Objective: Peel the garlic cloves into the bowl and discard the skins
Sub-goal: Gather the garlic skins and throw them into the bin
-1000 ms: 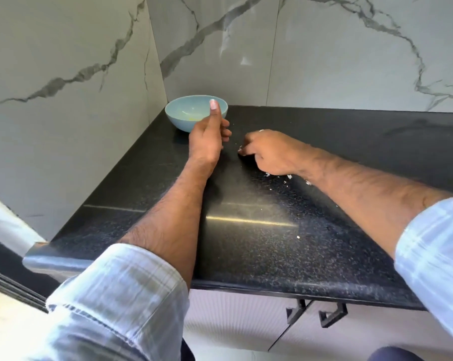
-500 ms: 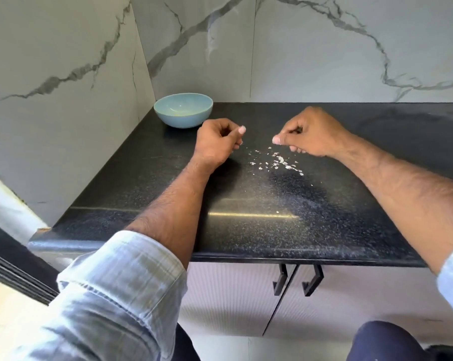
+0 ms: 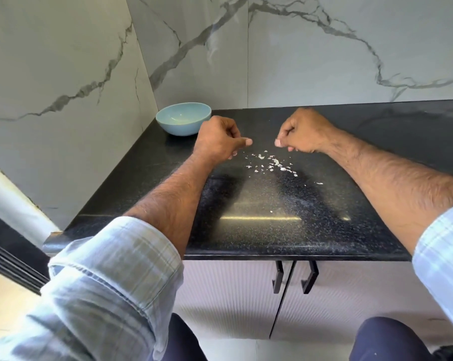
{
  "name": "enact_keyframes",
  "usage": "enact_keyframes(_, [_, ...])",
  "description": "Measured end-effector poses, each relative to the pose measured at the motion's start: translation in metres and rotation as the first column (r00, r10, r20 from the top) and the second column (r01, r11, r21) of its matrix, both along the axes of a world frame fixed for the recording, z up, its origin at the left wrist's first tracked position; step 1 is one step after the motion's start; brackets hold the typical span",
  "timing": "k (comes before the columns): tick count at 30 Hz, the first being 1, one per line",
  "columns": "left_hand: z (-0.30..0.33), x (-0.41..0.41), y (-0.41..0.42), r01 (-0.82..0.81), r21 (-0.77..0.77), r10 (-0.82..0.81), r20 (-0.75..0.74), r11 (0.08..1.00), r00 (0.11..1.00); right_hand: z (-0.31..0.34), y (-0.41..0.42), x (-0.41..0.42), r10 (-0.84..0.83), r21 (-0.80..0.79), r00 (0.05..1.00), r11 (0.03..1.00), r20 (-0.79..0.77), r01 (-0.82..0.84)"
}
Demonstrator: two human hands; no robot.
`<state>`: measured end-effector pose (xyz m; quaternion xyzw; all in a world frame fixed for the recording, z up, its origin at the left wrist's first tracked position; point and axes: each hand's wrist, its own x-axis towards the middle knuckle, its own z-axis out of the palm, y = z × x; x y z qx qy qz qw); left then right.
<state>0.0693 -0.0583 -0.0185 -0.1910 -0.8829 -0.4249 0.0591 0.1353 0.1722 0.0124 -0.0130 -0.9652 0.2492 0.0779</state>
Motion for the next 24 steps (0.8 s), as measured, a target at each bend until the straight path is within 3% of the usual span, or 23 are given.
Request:
enact_keyframes(3, [-0.001,0.000,0.000,0.066,-0.036,-0.068,-0.033,0.997,0.997,-0.003,0.006,0.010,0.037,0.052,0.997,0.998,0.061,-0.040])
enact_keyframes(6, [-0.004,0.003,-0.001,0.017,-0.111,-0.023,-0.056,0.994,0.998,-0.009,0.023,0.024,-0.032,0.064,0.999,0.997,-0.005,0.032])
enact_keyframes(9, [-0.016,0.006,-0.001,-0.082,-0.303,0.084,-0.006,0.950,0.996,-0.034,0.037,0.043,-0.158,0.250,0.960,0.963,0.232,0.098])
enact_keyframes(12, [-0.029,0.013,0.005,0.011,-0.490,0.029,0.076,0.871,0.997,-0.057,0.029,0.057,-0.061,0.267,0.950,0.963,0.307,-0.025])
enact_keyframes(14, [-0.026,0.020,0.009,0.086,-0.406,-0.040,0.120,0.910,0.992,-0.059,0.016,0.064,0.107,0.158,0.952,0.975,0.286,-0.157])
enact_keyframes(16, [-0.018,0.027,0.009,0.173,-0.203,-0.124,0.237,0.964,0.964,-0.049,0.010,0.074,0.215,0.022,0.955,0.974,0.204,-0.224])
enact_keyframes(20, [-0.002,0.029,0.008,0.251,0.170,-0.298,0.380,0.953,0.876,-0.027,0.027,0.093,0.093,-0.028,0.987,0.995,-0.129,-0.097])
enact_keyframes(24, [-0.002,0.023,0.014,0.103,0.377,-0.236,0.325,0.921,0.916,-0.034,0.037,0.101,0.121,0.057,0.993,0.991,-0.010,-0.121])
